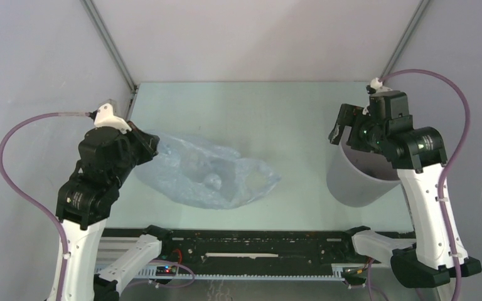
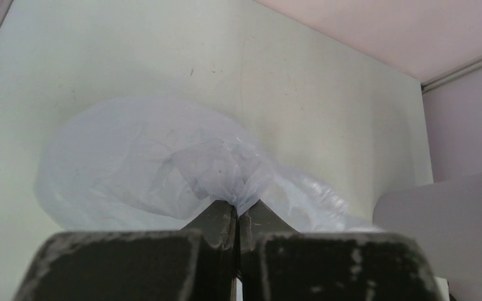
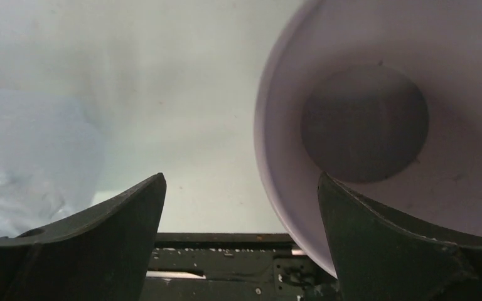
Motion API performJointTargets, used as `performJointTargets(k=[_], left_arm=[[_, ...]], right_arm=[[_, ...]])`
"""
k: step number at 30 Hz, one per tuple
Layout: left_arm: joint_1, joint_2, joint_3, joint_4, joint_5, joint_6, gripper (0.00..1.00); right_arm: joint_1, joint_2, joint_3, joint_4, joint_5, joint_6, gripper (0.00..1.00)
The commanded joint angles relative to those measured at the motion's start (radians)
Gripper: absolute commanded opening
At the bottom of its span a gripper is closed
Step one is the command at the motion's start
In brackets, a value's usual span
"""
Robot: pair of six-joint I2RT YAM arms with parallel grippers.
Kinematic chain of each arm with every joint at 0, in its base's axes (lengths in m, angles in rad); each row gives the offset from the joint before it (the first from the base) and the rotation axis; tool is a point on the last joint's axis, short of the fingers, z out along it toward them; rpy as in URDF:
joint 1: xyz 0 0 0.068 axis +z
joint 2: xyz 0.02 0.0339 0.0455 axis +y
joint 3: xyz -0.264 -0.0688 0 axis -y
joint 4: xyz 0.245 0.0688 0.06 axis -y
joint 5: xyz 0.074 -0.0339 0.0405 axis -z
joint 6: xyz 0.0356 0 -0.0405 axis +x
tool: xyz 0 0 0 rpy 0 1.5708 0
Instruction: Put the trash bags into the trash bin
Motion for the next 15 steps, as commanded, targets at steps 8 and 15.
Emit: performJointTargets(k=[8, 15], left_arm=[[0.006, -0.011, 0.017, -0.011, -0.04, -0.03, 0.0], [0.006, -0.027, 0.043, -0.039, -0.063, -0.033, 0.0]], right_arm=[[0.01, 0.047, -0.215, 0.11, 0.032, 0.018, 0.83], [0.109, 0.151, -0.246, 0.206, 0.127, -0.031, 0.48]])
